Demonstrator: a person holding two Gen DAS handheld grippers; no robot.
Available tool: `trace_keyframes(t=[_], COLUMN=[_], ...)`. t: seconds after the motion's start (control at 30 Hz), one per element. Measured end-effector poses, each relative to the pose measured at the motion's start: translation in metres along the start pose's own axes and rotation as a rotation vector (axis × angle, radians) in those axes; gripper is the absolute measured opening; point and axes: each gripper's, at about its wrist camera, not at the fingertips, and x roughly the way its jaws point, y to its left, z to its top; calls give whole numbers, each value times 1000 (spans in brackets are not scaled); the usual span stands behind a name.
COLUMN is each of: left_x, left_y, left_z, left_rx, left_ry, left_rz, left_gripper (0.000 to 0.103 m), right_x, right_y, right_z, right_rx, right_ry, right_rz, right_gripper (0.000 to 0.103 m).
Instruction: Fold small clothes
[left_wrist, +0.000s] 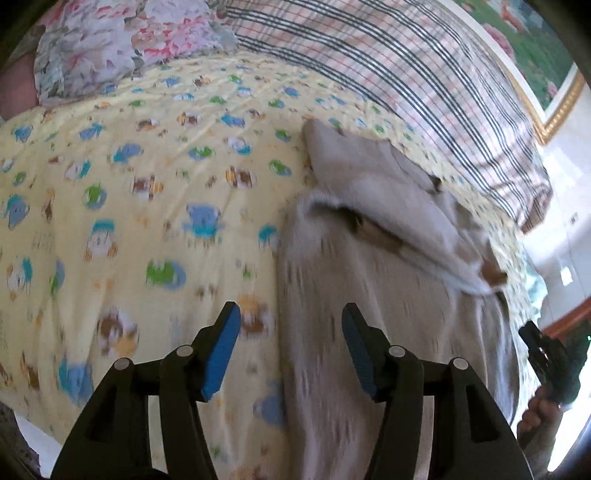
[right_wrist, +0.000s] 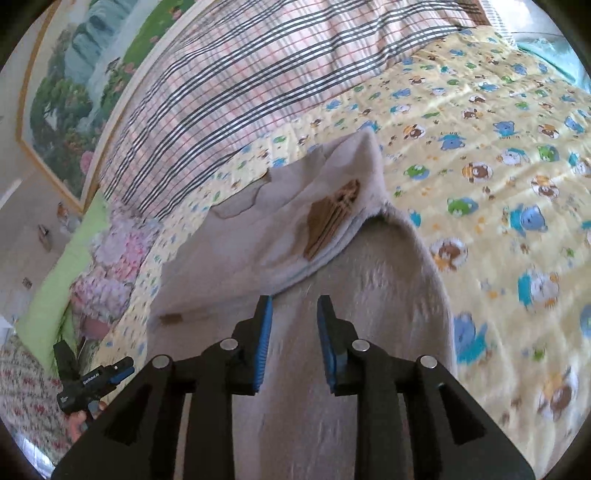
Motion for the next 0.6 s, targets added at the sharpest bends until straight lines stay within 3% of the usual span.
trace_keyframes(t=[0.37, 0.6], left_x=[-24, -25], left_y=[-5, -16], left_z=[-89, -118], left_rx=[92, 147], left_ry=[86, 100], left_rz=[-71, -87], left_gripper=[62, 64], right_x=[-39, -65], right_y=[-2, -14], right_z=[-45, -70], right_rx=[-43, -66], right_ry=[-3, -4], right_rz=[73, 104], right_gripper=[36, 39])
